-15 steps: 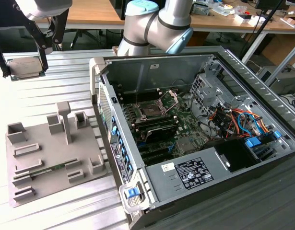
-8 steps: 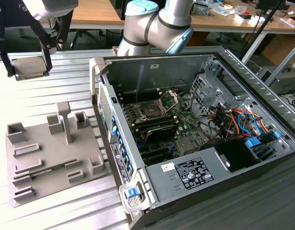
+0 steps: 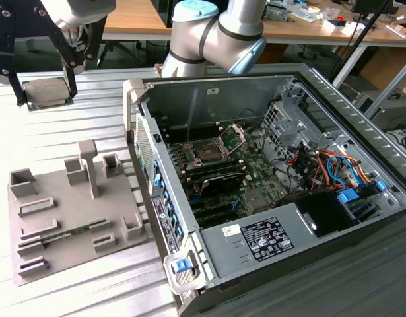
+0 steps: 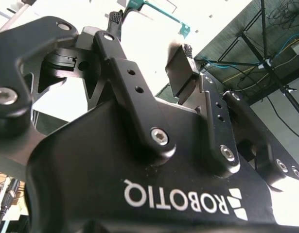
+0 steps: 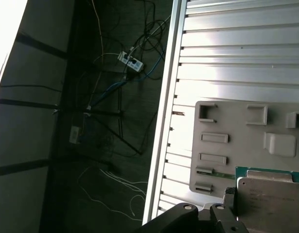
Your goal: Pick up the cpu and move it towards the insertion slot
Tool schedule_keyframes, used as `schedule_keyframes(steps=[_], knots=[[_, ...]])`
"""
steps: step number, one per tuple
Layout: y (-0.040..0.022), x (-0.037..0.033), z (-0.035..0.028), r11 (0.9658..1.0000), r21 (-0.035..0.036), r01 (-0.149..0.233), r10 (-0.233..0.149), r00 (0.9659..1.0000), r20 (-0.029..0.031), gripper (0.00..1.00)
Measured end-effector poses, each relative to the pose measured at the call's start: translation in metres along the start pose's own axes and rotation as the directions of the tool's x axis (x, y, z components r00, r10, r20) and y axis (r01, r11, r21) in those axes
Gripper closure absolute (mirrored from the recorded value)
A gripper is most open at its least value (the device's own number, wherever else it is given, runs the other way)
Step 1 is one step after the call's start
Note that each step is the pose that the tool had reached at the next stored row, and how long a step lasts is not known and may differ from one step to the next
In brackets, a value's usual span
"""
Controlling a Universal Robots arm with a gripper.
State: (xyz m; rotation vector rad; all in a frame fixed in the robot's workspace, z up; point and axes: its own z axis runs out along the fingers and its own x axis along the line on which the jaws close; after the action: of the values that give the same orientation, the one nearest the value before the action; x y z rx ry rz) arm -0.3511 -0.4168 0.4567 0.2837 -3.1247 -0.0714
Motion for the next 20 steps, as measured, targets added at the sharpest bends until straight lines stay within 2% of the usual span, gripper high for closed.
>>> schedule_keyframes(steps=[8,13,20], knots=[[-0.0008,-0.0044,0.0001,1.0,0.0001,0.0,0.0,1.0,-0.0001,0.45],[-0.002,-0.0175,0.0006,1.0,0.0001,0.0,0.0,1.0,0.0,0.45],[-0.0018,-0.0225,0.0009,1.0,0.0001,0.0,0.0,1.0,0.0,0.45]])
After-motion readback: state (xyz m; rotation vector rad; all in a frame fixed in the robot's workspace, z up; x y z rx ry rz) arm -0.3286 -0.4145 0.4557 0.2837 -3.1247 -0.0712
